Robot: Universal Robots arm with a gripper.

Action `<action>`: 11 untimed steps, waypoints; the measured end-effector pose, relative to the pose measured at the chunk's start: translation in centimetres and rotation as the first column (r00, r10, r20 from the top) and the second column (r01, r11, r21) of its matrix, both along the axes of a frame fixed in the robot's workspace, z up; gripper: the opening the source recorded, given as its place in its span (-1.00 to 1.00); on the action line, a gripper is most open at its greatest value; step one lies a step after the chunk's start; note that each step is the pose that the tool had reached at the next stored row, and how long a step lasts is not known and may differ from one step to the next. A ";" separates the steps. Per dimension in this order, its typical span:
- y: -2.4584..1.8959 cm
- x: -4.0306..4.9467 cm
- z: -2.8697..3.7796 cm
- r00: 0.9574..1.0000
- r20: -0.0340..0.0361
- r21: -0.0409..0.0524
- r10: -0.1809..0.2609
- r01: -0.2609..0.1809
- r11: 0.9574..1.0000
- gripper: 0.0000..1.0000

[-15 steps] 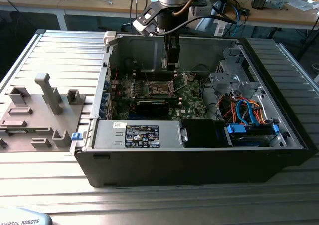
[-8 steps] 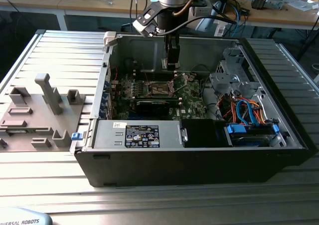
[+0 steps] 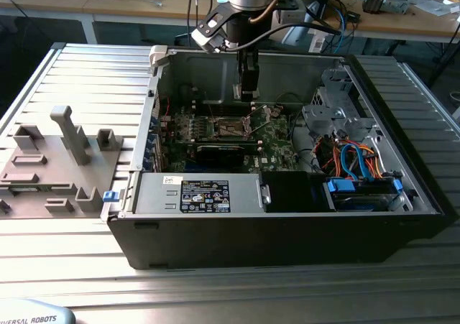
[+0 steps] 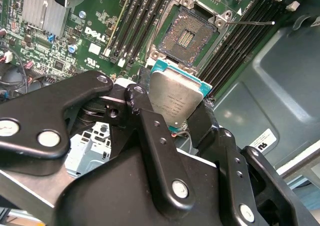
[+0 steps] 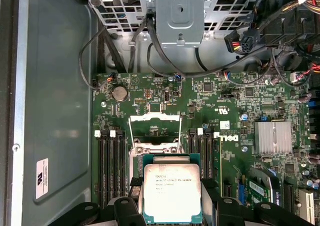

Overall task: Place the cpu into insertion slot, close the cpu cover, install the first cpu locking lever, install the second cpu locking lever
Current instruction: 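Place the cpu into insertion slot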

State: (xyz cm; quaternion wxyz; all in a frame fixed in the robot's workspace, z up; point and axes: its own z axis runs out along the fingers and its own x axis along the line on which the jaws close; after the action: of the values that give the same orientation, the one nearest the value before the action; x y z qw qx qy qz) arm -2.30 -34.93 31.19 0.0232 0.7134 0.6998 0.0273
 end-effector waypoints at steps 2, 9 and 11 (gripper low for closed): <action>0.00 0.00 -0.01 1.000 0.000 0.000 -0.001 0.001 1.000 0.08; 0.00 0.00 -0.03 1.000 0.000 0.000 -0.004 0.004 1.000 0.08; 0.00 0.00 -0.03 1.000 0.000 0.000 -0.004 0.004 1.000 0.08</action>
State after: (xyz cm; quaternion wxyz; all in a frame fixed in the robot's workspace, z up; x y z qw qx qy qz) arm -2.30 -34.93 31.15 0.0232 0.7149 0.6983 0.0273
